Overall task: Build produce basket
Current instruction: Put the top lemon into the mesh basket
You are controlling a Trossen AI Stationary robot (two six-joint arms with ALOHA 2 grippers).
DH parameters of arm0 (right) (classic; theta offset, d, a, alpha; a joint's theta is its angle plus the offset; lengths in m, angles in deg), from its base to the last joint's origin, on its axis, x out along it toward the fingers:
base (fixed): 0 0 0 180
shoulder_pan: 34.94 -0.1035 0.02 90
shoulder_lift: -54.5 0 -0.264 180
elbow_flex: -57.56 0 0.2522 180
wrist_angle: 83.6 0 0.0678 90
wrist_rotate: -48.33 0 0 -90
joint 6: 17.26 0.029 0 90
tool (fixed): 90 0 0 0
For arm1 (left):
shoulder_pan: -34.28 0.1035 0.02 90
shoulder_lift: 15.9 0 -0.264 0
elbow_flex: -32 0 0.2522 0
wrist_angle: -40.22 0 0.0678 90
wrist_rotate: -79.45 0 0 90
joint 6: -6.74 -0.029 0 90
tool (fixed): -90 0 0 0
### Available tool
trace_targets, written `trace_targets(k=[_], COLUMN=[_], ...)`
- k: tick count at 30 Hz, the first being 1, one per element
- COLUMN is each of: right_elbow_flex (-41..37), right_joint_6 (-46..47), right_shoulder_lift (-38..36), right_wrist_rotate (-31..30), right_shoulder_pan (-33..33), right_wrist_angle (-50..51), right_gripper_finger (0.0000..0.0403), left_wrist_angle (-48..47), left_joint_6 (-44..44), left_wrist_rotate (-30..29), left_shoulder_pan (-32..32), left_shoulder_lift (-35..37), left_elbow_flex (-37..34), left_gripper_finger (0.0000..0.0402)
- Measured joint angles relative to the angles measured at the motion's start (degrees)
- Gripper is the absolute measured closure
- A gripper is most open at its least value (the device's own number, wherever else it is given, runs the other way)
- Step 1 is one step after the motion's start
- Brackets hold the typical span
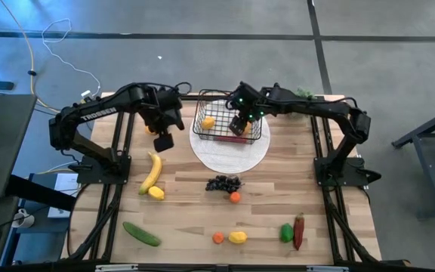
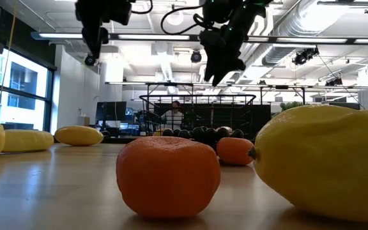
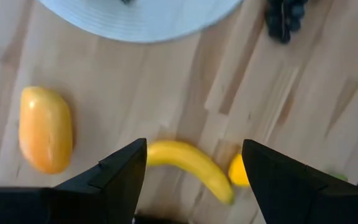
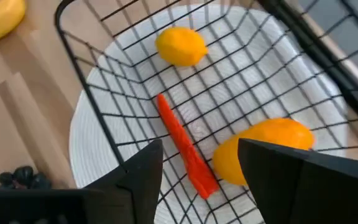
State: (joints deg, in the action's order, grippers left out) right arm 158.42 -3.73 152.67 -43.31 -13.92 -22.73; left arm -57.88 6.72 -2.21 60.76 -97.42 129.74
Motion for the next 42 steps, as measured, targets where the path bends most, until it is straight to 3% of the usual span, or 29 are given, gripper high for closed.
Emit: trace_targets(k=[15,28,35,42], right_elbow_flex=[6.22,9.48,9.77,9.77], right_joint_6=[0.22,6.61,9.25,11.87], right_shoulder_lift=[-0.01,-0.02,-0.03,-0.02], right_wrist_rotate=[-1.28,-1.21,-1.22,-1.22], right_shoulder_pan=[0.0,-2.81,-5.84,-9.02], right_wrist_angle=[3.3,6.74,7.24,8.53], right_gripper_finger=[0.0213,0.0213,0.0213,0.0213], left_wrist_angle=[-2.7,4.17,9.57,13.03], left_joint_6=[-3.17,1.18,1.36,1.42], left_wrist_rotate=[-1.56,-0.91,-0.92,-1.31], left_shoulder_pan=[-13.93,-30.41,-37.96,-41.68], left_shoulder_lift=[5.69,15.64,14.48,10.13], left_elbow_flex=[-0.25,-14.55,-21.28,-25.92], left_gripper_finger=[0.0148,0.0149,0.0149,0.0149])
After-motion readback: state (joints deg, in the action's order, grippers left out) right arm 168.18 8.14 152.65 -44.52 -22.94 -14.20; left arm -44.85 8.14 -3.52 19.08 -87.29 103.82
